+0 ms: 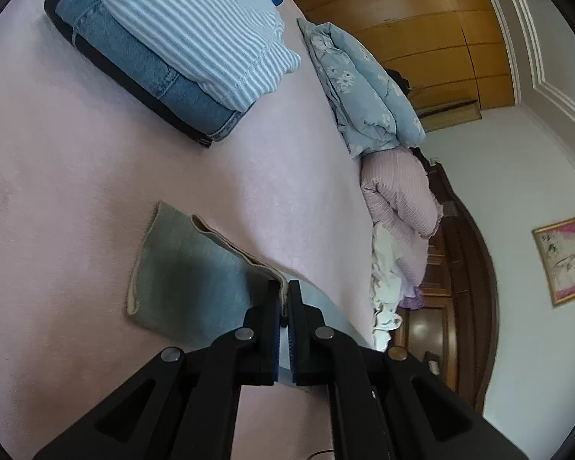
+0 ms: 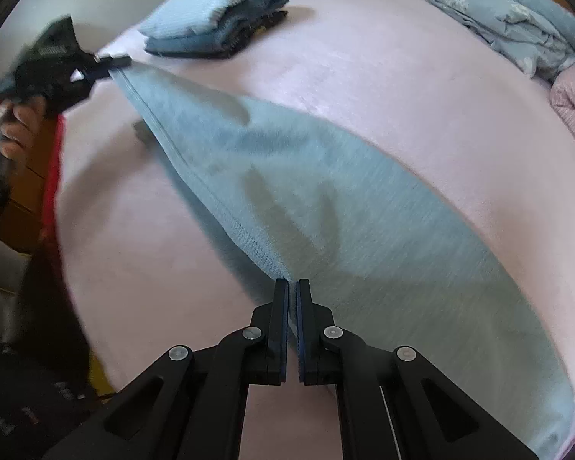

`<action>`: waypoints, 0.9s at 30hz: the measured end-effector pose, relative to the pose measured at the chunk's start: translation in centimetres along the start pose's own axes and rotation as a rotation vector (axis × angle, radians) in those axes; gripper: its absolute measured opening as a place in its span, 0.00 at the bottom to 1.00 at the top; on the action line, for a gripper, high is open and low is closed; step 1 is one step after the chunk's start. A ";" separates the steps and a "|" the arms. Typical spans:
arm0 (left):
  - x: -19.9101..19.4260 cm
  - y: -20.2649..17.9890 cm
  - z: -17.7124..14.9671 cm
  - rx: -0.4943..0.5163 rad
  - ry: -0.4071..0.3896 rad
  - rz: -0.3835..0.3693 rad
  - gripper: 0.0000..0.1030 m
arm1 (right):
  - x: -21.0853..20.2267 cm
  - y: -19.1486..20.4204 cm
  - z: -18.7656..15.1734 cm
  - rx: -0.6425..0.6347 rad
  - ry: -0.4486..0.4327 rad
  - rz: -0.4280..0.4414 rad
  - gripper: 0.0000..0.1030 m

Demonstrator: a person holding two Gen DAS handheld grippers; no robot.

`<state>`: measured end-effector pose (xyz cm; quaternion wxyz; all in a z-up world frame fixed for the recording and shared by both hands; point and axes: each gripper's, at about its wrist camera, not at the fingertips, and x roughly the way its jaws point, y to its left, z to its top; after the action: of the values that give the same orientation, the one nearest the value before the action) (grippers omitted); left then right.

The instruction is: Fold clothes

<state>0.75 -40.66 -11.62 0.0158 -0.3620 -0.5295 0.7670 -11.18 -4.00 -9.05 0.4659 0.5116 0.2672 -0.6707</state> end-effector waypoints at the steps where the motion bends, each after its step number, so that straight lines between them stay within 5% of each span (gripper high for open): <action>1: -0.1 0.1 -0.2 0.011 0.002 0.012 0.01 | 0.0 0.0 -0.1 -0.006 0.010 0.004 0.05; 16: 1.5 4.3 -1.3 -0.041 0.059 0.150 0.01 | 5.0 0.5 0.6 -0.029 0.171 0.017 0.05; 20: 1.4 2.9 -0.3 -0.027 0.052 0.119 0.01 | 4.9 0.5 0.7 -0.032 0.169 0.016 0.05; 26: -0.9 -3.1 -0.2 0.130 -0.048 -0.025 0.02 | 4.8 0.4 0.4 -0.010 0.149 0.030 0.06; 27: -0.5 -2.3 -0.4 0.119 -0.038 0.008 0.02 | 4.8 0.4 0.3 -0.009 0.149 0.031 0.06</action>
<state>0.53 -39.54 -9.54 0.0241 -0.3480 -0.4815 0.8040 -11.21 -6.12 -13.39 0.4574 0.5621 0.2963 -0.6221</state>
